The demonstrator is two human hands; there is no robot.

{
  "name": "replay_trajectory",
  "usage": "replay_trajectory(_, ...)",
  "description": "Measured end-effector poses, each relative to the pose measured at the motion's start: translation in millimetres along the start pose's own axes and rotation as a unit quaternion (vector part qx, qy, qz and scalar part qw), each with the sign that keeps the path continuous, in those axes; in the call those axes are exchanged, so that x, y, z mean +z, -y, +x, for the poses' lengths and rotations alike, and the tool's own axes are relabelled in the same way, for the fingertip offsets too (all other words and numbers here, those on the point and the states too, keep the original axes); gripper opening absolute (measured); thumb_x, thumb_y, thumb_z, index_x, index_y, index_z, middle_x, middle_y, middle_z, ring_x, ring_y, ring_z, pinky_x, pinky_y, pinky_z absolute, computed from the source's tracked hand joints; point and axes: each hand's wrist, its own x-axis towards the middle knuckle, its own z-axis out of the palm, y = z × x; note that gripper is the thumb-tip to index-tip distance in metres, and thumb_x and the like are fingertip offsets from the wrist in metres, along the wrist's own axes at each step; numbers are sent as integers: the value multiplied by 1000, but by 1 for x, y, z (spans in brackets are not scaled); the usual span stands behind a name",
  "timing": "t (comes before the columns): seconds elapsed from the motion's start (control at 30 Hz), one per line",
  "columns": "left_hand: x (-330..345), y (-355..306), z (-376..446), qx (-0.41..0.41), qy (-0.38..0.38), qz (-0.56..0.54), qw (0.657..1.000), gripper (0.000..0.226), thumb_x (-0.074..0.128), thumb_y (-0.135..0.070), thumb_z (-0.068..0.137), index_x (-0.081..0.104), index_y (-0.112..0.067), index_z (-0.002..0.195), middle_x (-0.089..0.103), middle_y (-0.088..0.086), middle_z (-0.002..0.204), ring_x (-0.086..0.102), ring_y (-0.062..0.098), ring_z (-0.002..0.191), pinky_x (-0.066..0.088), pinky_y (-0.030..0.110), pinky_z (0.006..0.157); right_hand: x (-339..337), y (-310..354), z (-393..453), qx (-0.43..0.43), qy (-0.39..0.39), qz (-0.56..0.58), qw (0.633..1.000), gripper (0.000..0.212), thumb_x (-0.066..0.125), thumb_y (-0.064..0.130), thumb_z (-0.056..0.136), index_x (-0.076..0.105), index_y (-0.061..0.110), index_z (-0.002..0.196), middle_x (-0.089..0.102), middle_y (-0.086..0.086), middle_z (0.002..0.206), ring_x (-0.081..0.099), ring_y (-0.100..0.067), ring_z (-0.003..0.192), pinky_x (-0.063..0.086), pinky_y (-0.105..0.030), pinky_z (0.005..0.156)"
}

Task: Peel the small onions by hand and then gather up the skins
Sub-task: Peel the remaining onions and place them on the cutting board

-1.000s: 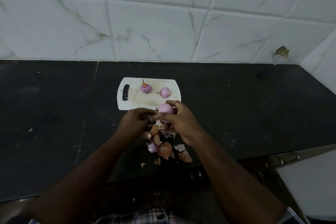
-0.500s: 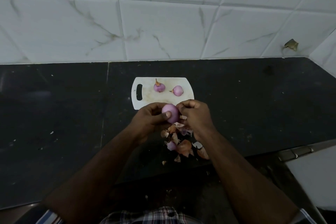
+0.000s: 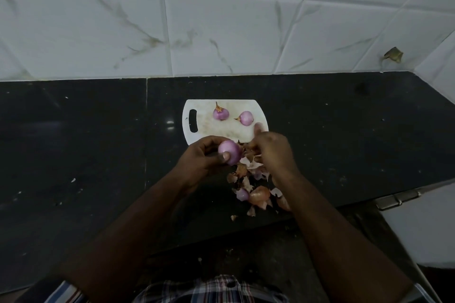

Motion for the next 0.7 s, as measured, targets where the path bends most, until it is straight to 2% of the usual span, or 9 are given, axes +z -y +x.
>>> replay_trajectory(0.07,-1,1,1,9,1,42,999,32,69,5,86,66,-4,116,70,17,118,69,29,107,59,35,86,8,-3,-9,-89,71,-69,991,19,69,35,91,79,21,85,75,6,77,70,-8,73,56,-26,69)
replay_trajectory(0.13,-4,4,1,14,-3,54,998,31,68,7,87,66,-3,116,71,17,116,70,29,106,59,34,85,15,-7,-8,-112,59,-48,991,7,74,20,88,79,16,91,76,4,79,70,-6,71,55,-21,64)
replay_trajectory(0.3,-14,8,-1,-3,-9,-43,999,36,68,-4,83,65,-5,119,70,17,120,69,31,107,60,39,87,23,-14,5,-57,-7,4,998,13,69,15,92,73,8,82,72,-9,69,66,-17,55,57,-35,59)
replay_trajectory(0.37,-18,4,1,-11,-21,-78,997,37,65,-10,84,64,-6,121,70,14,120,70,29,105,61,38,86,19,-20,10,-54,-23,-29,998,13,65,16,94,72,15,84,71,-2,67,65,-12,57,56,-35,60)
replay_trajectory(0.43,-22,3,4,-29,-37,-77,996,32,60,-12,92,63,-7,124,70,13,121,70,28,104,61,37,84,13,-25,16,-56,-5,-68,996,17,60,15,96,75,24,100,75,6,81,69,-9,76,59,-39,76)
replay_trajectory(0.47,-23,3,6,-41,-45,-68,996,29,57,-12,96,63,-8,124,70,13,120,70,27,103,61,36,84,11,-26,19,-61,23,-93,993,27,57,11,96,73,26,113,76,8,98,69,-8,92,57,-40,89)
replay_trajectory(0.57,-20,9,15,-59,-67,-21,996,28,58,-13,98,65,-8,125,71,14,119,71,27,102,60,37,85,13,-24,19,-106,139,-109,979,65,61,1,87,52,32,143,55,10,143,55,-5,120,49,-29,101)
replay_trajectory(0.63,-14,11,23,-62,-72,14,995,27,65,-15,95,68,-7,121,74,14,113,72,31,102,60,41,88,21,-22,21,-150,184,-129,963,76,77,11,80,46,30,146,50,10,147,50,-5,129,47,-27,105)
replay_trajectory(0.7,-8,9,33,-61,-80,52,994,24,70,-18,92,72,-7,114,76,14,106,74,32,96,60,43,85,26,-22,29,-180,172,-176,952,75,84,21,74,53,23,142,56,6,141,51,-8,128,46,-30,108)
